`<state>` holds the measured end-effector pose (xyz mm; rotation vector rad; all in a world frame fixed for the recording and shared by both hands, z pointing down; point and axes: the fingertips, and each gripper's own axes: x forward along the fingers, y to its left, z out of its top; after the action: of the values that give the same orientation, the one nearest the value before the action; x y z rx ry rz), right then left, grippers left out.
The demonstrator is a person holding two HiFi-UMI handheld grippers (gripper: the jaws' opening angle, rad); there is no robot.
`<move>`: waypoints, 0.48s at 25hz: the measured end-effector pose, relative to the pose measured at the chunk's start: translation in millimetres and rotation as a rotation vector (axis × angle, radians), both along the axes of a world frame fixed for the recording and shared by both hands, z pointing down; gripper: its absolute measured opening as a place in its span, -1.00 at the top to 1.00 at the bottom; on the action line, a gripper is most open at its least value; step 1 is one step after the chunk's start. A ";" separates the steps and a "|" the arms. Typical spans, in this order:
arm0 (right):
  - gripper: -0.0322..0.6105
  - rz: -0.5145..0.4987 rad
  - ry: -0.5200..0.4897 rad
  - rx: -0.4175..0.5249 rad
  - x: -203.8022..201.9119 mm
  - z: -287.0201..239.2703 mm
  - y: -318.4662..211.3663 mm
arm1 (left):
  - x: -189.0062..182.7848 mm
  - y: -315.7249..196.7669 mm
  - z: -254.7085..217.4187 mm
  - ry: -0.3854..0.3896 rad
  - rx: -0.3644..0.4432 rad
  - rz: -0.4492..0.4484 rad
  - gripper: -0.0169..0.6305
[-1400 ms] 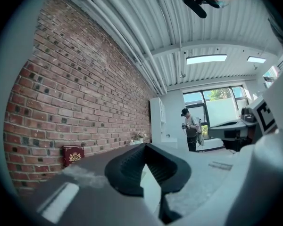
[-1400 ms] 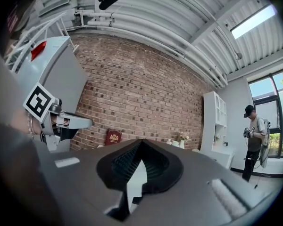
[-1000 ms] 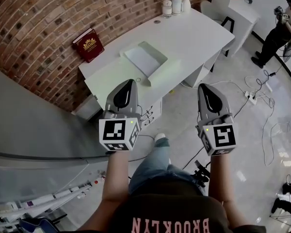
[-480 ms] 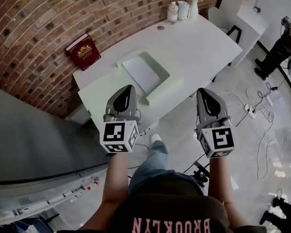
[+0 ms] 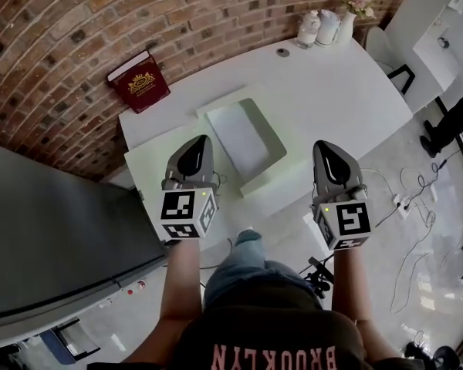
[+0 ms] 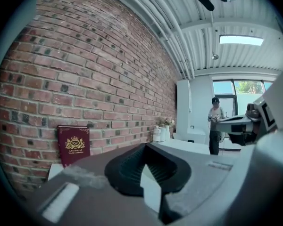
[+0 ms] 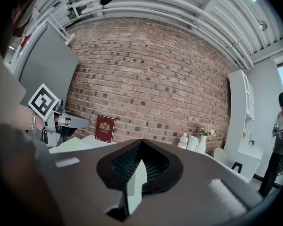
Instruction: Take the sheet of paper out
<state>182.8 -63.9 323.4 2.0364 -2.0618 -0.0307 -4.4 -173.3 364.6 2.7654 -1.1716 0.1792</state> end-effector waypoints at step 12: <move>0.90 -0.115 -0.042 -0.071 21.9 26.6 -80.1 | 4.4 -47.6 31.3 -0.064 -0.100 -0.071 0.95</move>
<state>204.7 -144.0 350.0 1.8915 -2.1705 0.0645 0.0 -220.9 395.9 2.6459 -1.2382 0.3124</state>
